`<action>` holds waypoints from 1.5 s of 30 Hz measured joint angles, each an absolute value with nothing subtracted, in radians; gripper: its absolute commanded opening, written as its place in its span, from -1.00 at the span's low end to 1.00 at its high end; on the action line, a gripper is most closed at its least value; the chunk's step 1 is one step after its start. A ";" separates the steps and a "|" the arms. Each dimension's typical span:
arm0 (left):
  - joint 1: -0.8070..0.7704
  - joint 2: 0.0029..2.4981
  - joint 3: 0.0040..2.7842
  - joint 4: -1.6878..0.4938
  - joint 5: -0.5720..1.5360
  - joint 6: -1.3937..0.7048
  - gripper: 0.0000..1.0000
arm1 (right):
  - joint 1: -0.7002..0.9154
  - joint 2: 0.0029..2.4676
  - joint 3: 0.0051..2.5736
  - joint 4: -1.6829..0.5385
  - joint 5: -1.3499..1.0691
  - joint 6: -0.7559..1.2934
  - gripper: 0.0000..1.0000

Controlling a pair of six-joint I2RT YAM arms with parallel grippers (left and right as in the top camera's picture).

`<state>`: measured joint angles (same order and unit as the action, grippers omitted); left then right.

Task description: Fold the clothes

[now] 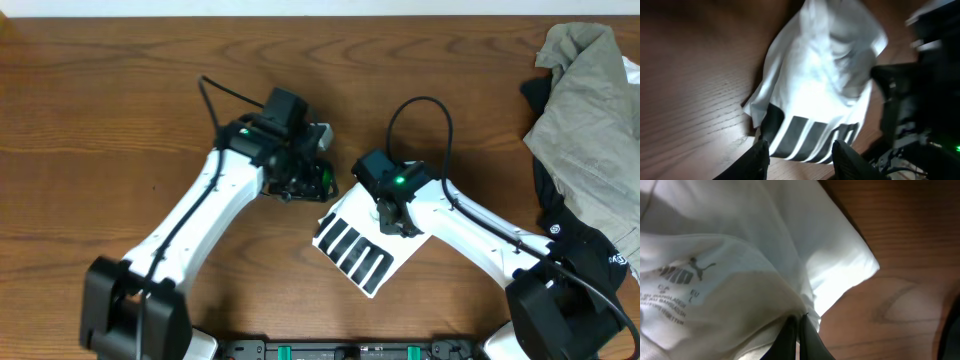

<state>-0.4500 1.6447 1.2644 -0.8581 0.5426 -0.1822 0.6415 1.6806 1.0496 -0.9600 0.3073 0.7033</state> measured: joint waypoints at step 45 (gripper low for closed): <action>-0.594 1.964 1.265 -0.728 0.546 -0.192 0.08 | 0.492 1.681 0.978 -0.903 0.379 0.801 -0.77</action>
